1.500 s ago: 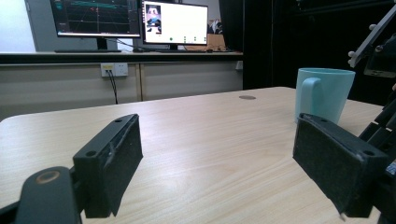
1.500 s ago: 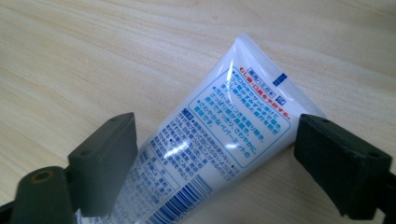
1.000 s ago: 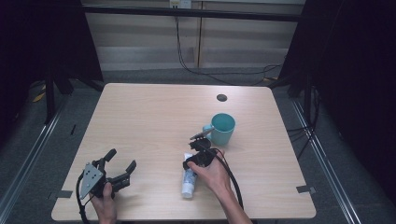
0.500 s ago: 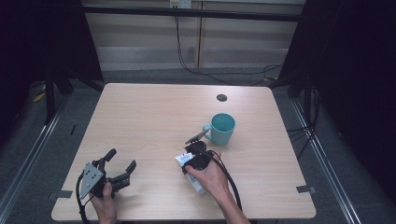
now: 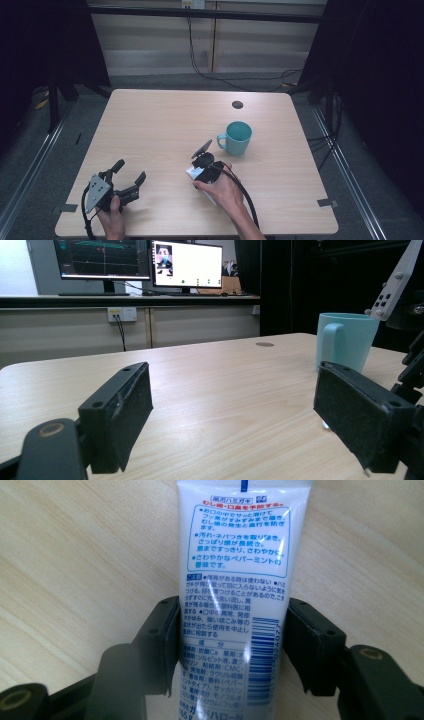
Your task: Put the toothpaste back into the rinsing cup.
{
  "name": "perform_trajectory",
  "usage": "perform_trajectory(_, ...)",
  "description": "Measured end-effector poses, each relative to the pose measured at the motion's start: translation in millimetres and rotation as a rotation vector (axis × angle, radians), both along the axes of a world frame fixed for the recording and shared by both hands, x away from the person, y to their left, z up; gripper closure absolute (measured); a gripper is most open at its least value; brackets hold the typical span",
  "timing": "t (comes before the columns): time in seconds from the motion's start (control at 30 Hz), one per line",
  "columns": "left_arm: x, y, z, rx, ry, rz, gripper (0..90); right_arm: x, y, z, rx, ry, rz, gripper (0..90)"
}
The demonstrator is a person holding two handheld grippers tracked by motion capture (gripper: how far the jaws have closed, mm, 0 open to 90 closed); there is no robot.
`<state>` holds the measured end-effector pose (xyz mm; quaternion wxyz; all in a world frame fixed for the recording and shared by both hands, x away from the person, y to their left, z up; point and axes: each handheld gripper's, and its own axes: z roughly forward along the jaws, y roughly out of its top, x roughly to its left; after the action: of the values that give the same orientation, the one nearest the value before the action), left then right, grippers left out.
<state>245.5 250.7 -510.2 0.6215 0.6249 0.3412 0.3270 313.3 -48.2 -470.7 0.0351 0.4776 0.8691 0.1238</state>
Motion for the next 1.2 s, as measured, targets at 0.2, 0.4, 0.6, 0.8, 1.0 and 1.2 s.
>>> perform_trajectory(0.2,0.2,0.3,0.1,0.005,-0.002,-0.001,15.6,0.3,-6.4,1.9,0.044,0.008,0.005,56.4)
perform_trajectory(0.4,0.0,0.0,0.0,0.001,0.0,-0.001,15.6,0.4,-17.6,4.9,0.126,0.013,0.003,67.0)
perform_trajectory(0.6,0.2,0.3,0.1,0.004,-0.002,0.0,15.6,-3.0,-23.4,4.1,0.198,0.025,0.009,69.0)
perform_trajectory(0.8,0.3,0.6,0.2,0.007,-0.002,0.0,15.6,-5.2,-30.7,6.7,0.247,0.001,-0.015,69.3)
perform_trajectory(1.0,0.0,-0.1,0.0,0.0,-0.002,0.001,15.6,-9.0,-38.7,15.8,0.299,-0.038,-0.043,69.4)
perform_trajectory(1.2,0.2,0.2,0.1,0.003,-0.003,-0.001,15.6,-9.9,-46.5,22.0,0.397,-0.071,-0.048,69.5)
